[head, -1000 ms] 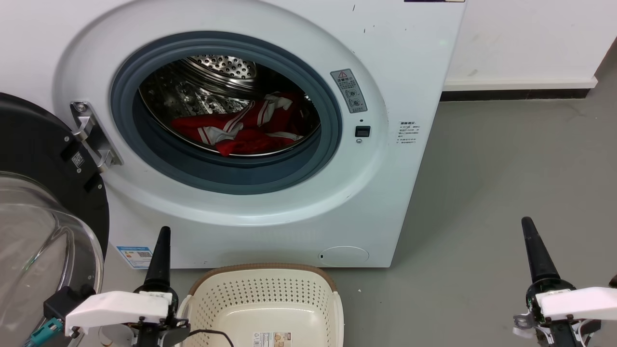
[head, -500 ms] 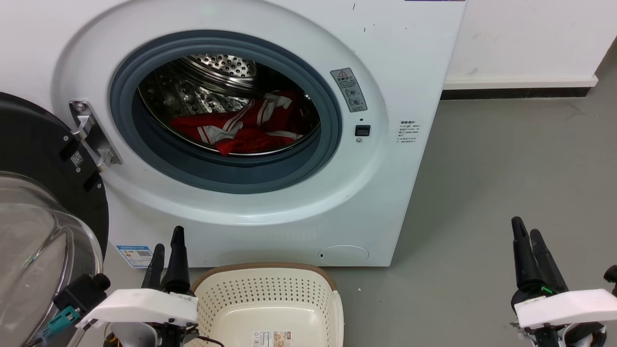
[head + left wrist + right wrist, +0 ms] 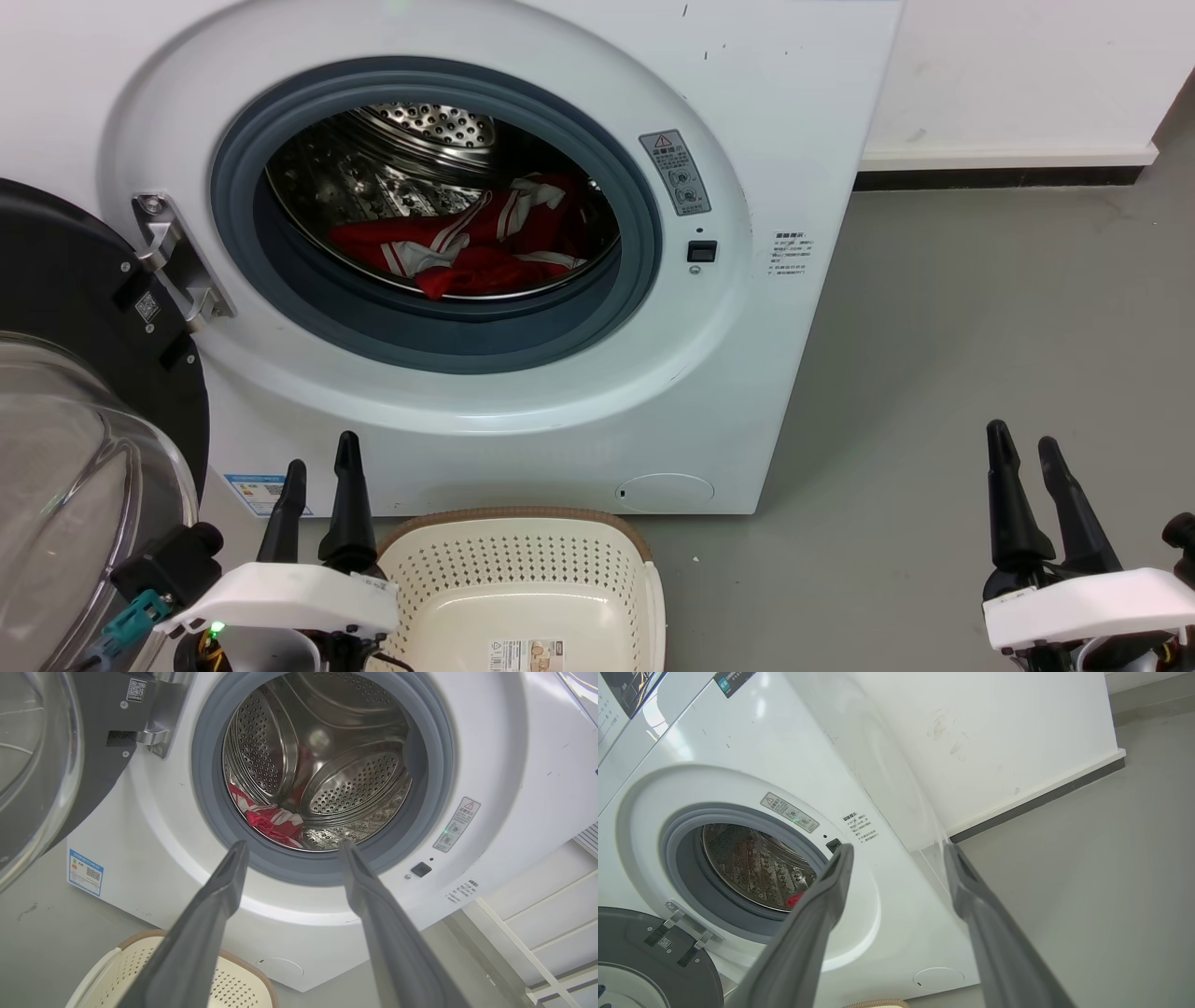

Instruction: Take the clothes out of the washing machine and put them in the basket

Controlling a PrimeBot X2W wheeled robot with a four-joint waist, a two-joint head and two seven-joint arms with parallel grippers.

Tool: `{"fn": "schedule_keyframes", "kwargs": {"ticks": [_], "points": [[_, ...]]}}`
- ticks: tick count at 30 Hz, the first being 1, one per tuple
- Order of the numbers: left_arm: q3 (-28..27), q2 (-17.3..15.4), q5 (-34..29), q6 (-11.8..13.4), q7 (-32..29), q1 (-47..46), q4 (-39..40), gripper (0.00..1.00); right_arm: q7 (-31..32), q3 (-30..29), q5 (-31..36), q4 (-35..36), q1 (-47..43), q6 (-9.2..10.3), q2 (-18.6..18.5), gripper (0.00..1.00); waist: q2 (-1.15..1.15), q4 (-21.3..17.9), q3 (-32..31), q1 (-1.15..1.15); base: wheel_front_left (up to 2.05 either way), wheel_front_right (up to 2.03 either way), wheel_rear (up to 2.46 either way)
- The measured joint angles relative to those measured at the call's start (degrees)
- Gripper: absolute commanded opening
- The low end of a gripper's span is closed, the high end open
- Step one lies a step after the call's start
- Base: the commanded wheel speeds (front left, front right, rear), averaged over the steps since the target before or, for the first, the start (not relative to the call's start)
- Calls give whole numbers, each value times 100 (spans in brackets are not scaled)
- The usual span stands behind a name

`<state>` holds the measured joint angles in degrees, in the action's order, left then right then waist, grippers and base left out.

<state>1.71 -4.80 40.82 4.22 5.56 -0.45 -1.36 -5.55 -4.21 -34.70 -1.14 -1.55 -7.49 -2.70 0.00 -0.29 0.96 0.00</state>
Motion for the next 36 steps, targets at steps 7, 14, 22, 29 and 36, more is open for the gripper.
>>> {"fn": "schedule_keyframes", "kwargs": {"ticks": [7,14,22,29,36], "points": [[9,8,-516,-47,130,44,131,100,-133,67,593,178,-108,0,-1,100,0,-5,4,0,0,0,0],[18,29,-1014,-68,238,125,185,100,-249,96,1090,315,-153,0,-1,100,0,2,13,0,0,0,0],[33,52,-1517,-71,361,218,198,100,-357,111,1591,416,-260,0,-2,100,0,0,15,0,0,0,0],[46,85,-1922,-80,449,255,258,100,-456,108,1971,513,-330,0,-3,100,0,-3,25,0,0,0,0],[57,108,-2293,-114,544,275,290,100,-548,111,2317,624,-357,0,-4,100,0,-5,44,0,0,0,0]]}}
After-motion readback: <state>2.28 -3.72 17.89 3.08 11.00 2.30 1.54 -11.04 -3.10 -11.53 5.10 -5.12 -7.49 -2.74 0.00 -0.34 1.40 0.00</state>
